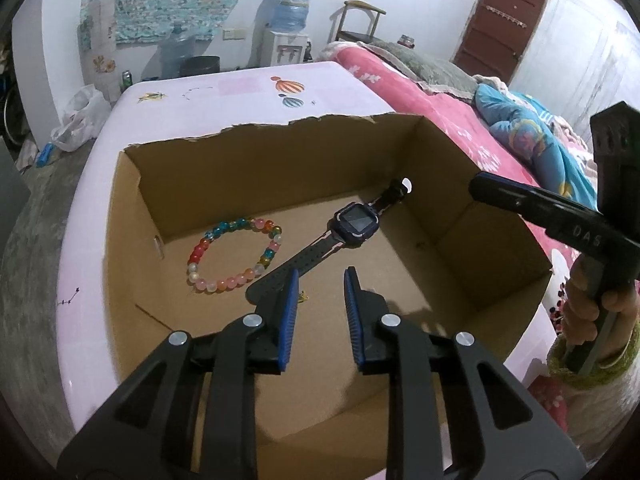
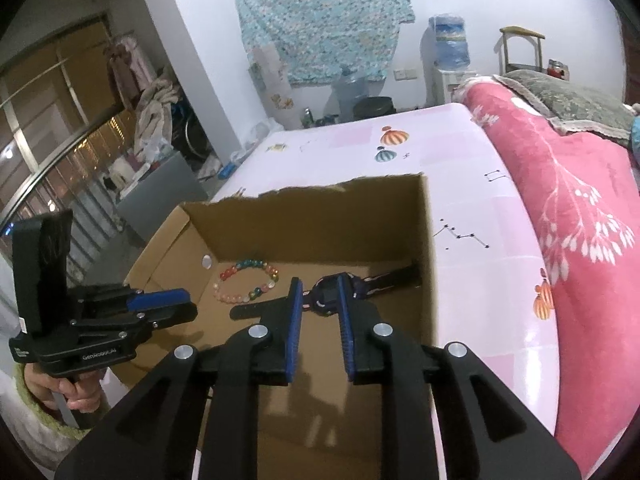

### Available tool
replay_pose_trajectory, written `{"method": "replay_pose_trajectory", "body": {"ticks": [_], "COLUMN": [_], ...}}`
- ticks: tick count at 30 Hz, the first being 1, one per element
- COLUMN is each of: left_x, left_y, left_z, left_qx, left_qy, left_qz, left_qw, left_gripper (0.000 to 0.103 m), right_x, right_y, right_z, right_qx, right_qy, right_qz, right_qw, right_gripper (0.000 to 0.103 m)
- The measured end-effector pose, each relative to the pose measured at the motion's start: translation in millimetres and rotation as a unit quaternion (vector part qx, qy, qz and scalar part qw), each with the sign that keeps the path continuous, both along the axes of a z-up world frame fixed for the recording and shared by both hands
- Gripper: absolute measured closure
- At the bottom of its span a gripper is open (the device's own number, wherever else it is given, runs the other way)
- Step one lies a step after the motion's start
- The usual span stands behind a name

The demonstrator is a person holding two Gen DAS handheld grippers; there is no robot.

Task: Organize jewelry
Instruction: 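Carry both grippers over the box and open them, then withdraw both open grippers from the box back over the table, then lower the open left gripper onto the gold chain beside the box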

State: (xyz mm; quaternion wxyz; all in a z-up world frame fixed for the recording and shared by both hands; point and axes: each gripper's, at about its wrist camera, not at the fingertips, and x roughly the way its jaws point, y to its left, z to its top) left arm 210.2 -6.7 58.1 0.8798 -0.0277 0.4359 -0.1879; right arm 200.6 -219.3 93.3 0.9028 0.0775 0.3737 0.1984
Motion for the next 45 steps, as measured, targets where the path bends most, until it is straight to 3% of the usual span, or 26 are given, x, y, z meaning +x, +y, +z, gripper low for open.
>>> {"method": "replay_pose_trajectory", "body": {"ticks": [2, 6, 10, 13, 21, 27, 33, 40, 45], "left_x": [-4, -15, -34, -52, -108, -138, -158, -160, -159], "left_y": [2, 3, 4, 7, 20, 25, 22, 10, -1], "left_z": [3, 11, 17, 25, 55, 51, 26, -15, -42], "left_qx": [-0.004, -0.006, -0.002, -0.002, 0.003, 0.008, 0.02, 0.034, 0.055], "left_qy": [-0.003, -0.013, -0.02, -0.034, -0.098, -0.106, -0.085, -0.026, -0.01], "left_qz": [0.001, 0.003, 0.008, 0.015, 0.016, 0.016, 0.002, -0.003, -0.011], "left_qw": [1.0, 0.9999, 0.9998, 0.9993, 0.9951, 0.9942, 0.9962, 0.9991, 0.9984], "left_gripper": [0.078, 0.069, 0.061, 0.056, 0.028, 0.022, 0.021, 0.021, 0.021], "right_x": [-5, -19, -38, -52, -96, -138, -158, -153, -152], "right_y": [-6, -18, -26, -27, -32, -34, -22, 3, 18], "right_z": [5, 16, 23, 26, 35, 31, 7, -47, -69], "right_qx": [0.005, 0.016, 0.026, 0.03, 0.036, 0.032, 0.023, 0.037, 0.013], "right_qy": [-0.007, -0.024, -0.035, -0.041, -0.066, -0.075, -0.032, 0.064, 0.085], "right_qz": [-0.009, -0.029, -0.04, -0.043, -0.035, -0.018, -0.001, 0.017, 0.019], "right_qw": [1.0, 0.999, 0.998, 0.998, 0.997, 0.996, 0.999, 0.997, 0.996], "right_gripper": [0.083, 0.066, 0.059, 0.056, 0.053, 0.052, 0.052, 0.052, 0.052]}}
